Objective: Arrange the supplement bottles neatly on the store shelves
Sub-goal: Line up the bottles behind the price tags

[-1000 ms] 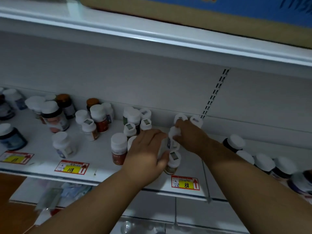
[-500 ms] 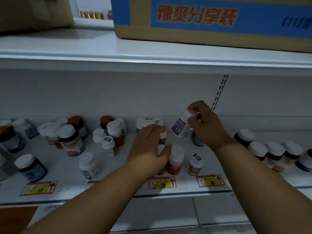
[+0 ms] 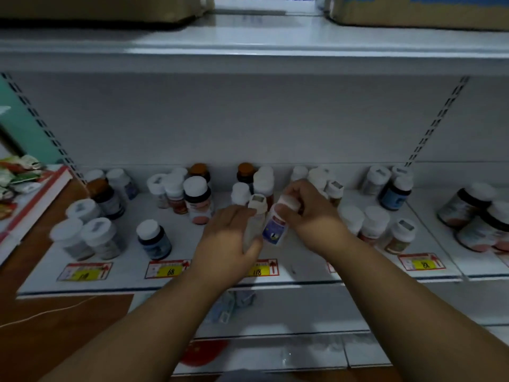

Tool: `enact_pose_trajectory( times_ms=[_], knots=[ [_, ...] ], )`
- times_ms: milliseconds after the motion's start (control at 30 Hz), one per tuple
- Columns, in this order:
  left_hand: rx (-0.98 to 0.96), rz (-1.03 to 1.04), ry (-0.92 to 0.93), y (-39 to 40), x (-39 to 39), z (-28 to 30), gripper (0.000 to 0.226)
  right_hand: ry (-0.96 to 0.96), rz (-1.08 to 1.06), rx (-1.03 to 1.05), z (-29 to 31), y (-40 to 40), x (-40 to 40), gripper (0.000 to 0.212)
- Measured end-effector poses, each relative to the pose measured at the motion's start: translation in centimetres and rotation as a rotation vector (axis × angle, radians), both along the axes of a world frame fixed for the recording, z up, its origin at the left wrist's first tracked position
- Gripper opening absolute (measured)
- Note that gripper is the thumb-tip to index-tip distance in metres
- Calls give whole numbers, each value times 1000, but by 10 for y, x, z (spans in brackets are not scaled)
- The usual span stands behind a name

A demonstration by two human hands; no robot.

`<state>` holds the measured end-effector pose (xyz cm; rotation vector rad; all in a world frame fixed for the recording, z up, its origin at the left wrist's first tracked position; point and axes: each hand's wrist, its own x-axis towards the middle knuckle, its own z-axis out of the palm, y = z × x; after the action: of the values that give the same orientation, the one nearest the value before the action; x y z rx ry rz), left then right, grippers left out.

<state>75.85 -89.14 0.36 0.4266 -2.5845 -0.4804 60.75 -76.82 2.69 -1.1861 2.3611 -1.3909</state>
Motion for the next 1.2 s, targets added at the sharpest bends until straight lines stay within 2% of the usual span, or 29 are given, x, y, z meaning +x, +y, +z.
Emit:
enact_pose_trajectory(
  times_ms=[100,200,267,467,767,867,1000,1100,1200],
  knots=[
    [-135,9,-70,-20,5,-14,53,47,16,194,-17,-11,9,23],
    [-212,1,-305,-29,6,-21,72,149,41,349,-32,-23,16,28],
    [-218,-6,-418,-28,6,-25,76,125,59,409,-39,-30,19,33],
    [-257,10,-373,-27,7,-27,66,165,93,389,-40,-33,22,38],
    [-295,81,-425,-25,6,-24,69,186,82,347,-44,-31,27,38],
    [-334,112,-357,-22,8,-17,66,200,82,326,-41,-26,26,39],
    [-303,70,-162,-9,-5,1,69,359,50,75,-20,-7,21,29],
    [-327,5,-8,14,-31,20,57,451,-41,-104,4,17,3,19],
    [-304,-97,91,47,-63,30,48,487,-105,-177,18,51,-32,11]
  ],
)
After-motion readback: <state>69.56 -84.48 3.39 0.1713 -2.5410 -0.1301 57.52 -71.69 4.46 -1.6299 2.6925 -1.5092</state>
